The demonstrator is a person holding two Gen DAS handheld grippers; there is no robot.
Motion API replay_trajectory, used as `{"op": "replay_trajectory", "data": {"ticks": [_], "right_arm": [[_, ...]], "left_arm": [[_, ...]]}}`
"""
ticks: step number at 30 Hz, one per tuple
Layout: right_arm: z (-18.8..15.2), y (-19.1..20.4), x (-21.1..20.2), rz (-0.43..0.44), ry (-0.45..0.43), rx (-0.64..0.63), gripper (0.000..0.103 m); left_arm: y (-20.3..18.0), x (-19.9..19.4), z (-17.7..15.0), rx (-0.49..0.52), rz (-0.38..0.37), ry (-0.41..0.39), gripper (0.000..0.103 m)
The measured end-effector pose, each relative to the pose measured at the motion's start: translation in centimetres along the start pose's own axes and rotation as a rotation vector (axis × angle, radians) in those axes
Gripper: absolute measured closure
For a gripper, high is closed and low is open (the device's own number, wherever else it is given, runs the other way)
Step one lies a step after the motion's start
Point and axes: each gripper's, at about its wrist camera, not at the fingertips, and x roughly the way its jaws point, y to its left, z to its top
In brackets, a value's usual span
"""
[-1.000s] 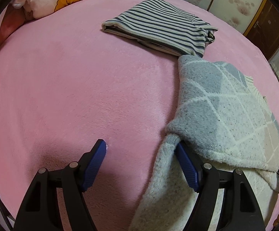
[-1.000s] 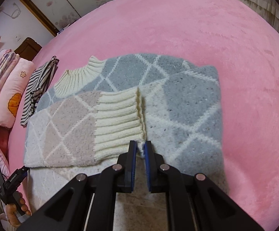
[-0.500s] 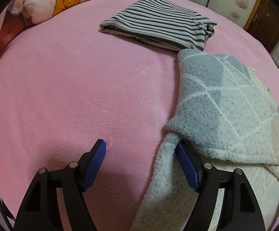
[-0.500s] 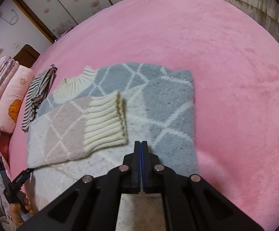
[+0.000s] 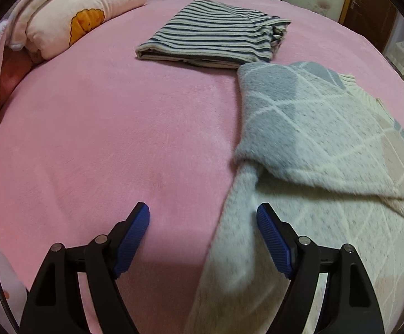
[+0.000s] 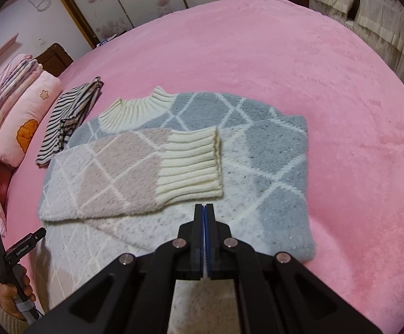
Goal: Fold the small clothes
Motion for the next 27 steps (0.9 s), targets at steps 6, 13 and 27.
{"op": "replay_trajectory", "data": {"ticks": [6, 13, 27], "right_arm": [[-1.0, 0.6, -2.1, -0.002, -0.022, -0.022, 0.102], [-2.4, 1.8, -5.9, 0.002, -0.076, -0.058, 0.102], [-5.9, 3.7, -12.4, 0.022, -0.177, -0.089, 0.102]], "left_arm": [[-1.2, -4.5, -1.5, 0.067, -0.026, -0.071, 0.021], [-2.1, -9.4, -3.0, 0.094, -0.083, -0.152, 0.02], [-2.4, -15.9, -5.5, 0.113, -0.173, -0.253, 0.02]]}}
